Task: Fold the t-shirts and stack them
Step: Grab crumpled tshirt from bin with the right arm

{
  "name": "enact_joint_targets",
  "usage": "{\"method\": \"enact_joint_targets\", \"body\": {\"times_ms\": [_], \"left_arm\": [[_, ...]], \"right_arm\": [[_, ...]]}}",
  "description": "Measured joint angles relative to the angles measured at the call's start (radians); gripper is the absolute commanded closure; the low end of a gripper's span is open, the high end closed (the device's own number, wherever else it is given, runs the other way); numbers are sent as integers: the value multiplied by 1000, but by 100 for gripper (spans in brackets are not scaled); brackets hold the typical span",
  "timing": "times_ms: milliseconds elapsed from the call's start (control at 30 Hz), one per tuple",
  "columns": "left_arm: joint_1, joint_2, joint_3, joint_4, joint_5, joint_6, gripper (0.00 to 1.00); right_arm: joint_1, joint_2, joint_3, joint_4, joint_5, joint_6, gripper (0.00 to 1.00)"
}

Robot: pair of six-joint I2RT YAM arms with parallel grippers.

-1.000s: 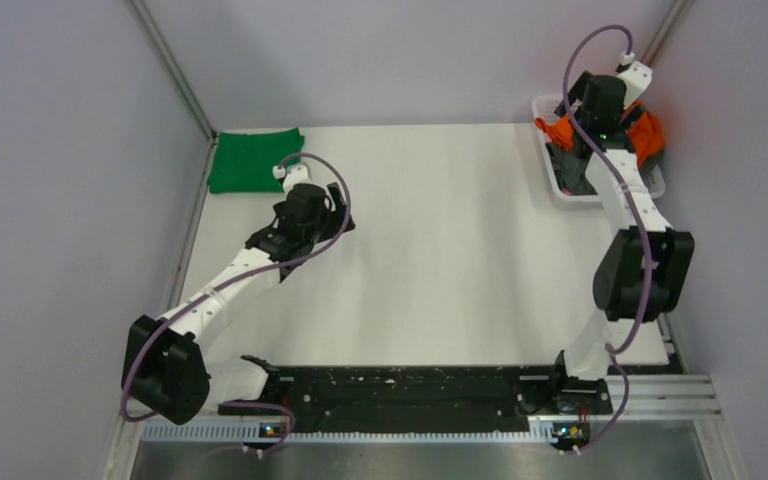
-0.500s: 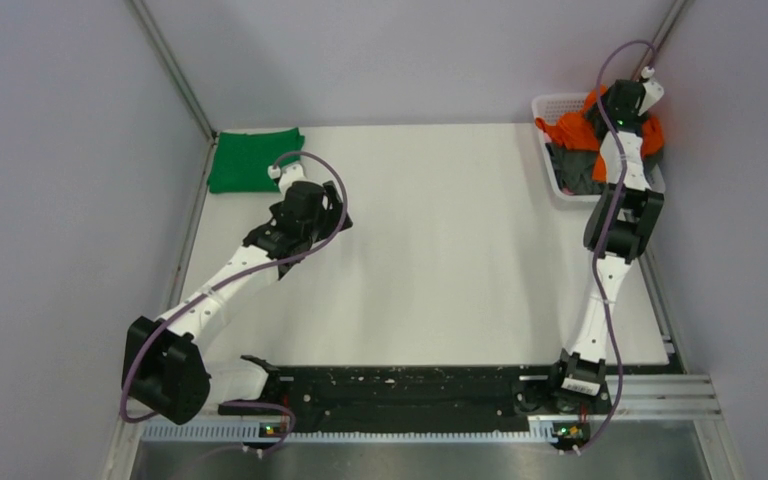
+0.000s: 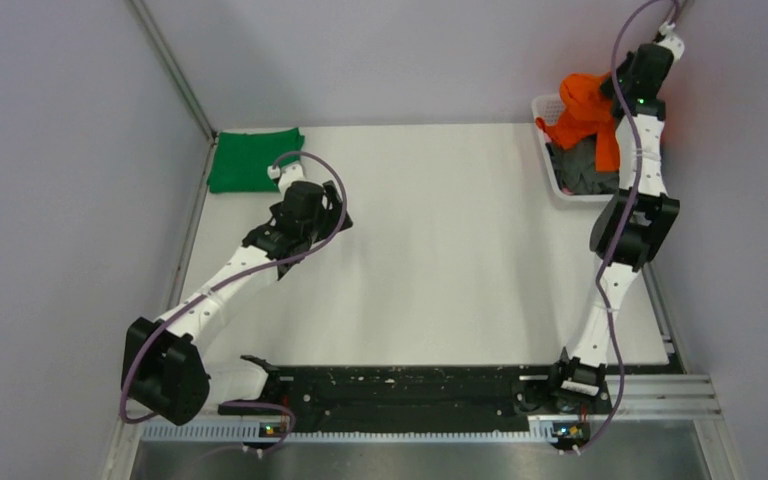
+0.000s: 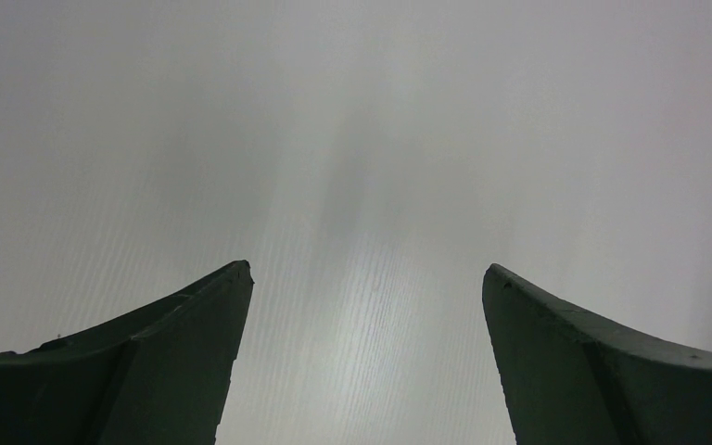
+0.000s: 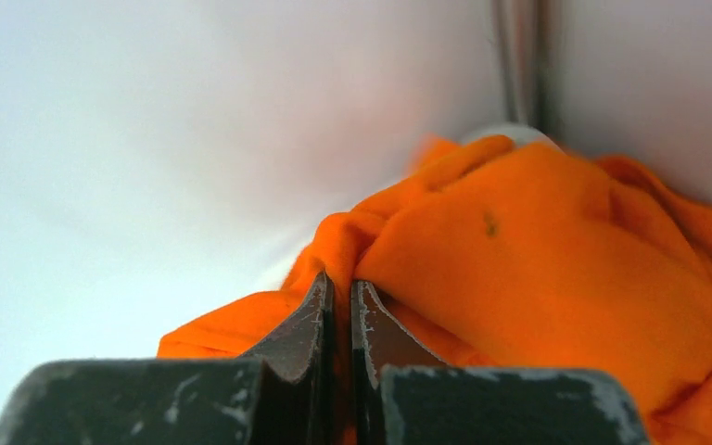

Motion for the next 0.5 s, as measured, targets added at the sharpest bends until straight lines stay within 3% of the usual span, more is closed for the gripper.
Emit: {"method": "enact_joint_targets", "body": {"times_ms": [267,367,500], "left_arm": [[2,-32,-20,45,10,24,1],[8,-43,-27,51,13,26,1],[32,-61,-48,56,14,25,1]], "right_arm": [[48,-322,0,-44,-345,-17,100],[142,-414,0,-52,-496,-40,100],[367,-484,0,-83,-661,-97,100]]}}
